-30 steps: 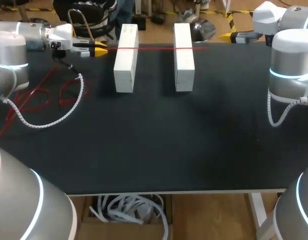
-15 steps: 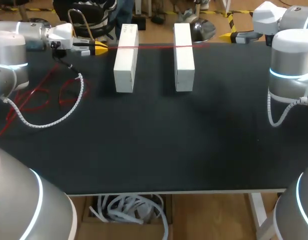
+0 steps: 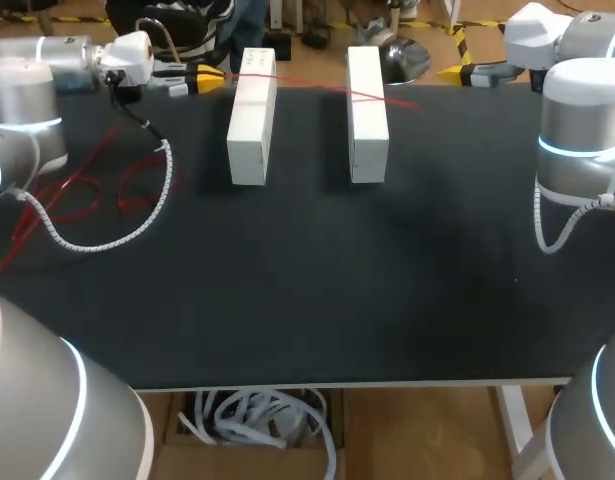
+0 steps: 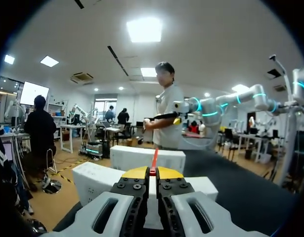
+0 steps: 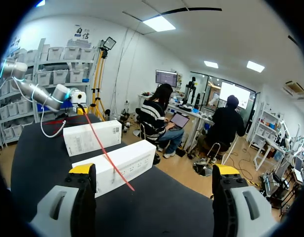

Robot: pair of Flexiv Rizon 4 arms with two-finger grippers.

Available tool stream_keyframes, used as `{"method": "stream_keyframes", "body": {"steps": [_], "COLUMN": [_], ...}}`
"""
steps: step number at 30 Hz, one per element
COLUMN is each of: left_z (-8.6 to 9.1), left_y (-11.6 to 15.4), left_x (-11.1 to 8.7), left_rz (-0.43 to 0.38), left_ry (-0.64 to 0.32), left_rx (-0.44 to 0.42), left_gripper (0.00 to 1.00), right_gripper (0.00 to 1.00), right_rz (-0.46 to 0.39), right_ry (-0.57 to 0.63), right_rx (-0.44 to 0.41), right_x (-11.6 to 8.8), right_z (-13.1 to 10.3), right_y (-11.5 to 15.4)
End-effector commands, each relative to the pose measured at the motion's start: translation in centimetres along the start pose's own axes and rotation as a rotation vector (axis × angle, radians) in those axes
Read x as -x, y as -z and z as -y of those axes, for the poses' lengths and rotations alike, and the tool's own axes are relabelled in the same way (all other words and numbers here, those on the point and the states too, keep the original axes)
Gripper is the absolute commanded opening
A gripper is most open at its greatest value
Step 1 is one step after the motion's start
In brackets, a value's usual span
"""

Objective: Grab the tape and strap the tape.

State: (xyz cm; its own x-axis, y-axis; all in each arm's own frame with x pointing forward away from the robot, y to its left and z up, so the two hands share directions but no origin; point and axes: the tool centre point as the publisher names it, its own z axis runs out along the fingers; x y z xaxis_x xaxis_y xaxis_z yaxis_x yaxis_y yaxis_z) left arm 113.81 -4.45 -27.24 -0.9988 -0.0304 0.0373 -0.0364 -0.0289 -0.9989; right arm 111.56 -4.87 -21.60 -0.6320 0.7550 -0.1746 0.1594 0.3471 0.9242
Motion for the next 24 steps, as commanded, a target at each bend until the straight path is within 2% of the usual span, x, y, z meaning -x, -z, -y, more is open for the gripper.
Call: {"method": "stream_keyframes", "body": {"steps": [1, 7, 12, 18, 24], "left_z": [3.0, 6.2, 7.4, 9.8, 10.7], "left_y": [-1.8, -4.1, -6.0, -7.9, -9.0], "left_x": [-2.3, -3.2, -3.3, -3.4, -2.6], "left_rz": [0.075, 0.12, 0.192, 0.196, 0.235], "left_ry": [-0.026, -0.047, -0.006, 0.058, 0.125], "left_rx": [0.034, 0.004, 0.007, -0.089, -0.164], "left_gripper": [0.0, 0.0, 0.0, 0.0, 0.0], "right_gripper": [1.0, 1.0, 1.0, 1.0, 1.0], "right_rz": [0.0, 0.0, 0.0, 0.0, 0.0], "right_ry": [0.0, 0.0, 0.0, 0.0, 0.0], "right_rx": [0.001, 0.001, 0.001, 0.001, 0.001], "right_x": [0.0, 0.0, 0.0, 0.0, 0.0], "right_z": [0.0, 0.0, 0.0, 0.0, 0.0], "right_y": [0.1, 0.1, 0.1, 0.1, 0.1]}}
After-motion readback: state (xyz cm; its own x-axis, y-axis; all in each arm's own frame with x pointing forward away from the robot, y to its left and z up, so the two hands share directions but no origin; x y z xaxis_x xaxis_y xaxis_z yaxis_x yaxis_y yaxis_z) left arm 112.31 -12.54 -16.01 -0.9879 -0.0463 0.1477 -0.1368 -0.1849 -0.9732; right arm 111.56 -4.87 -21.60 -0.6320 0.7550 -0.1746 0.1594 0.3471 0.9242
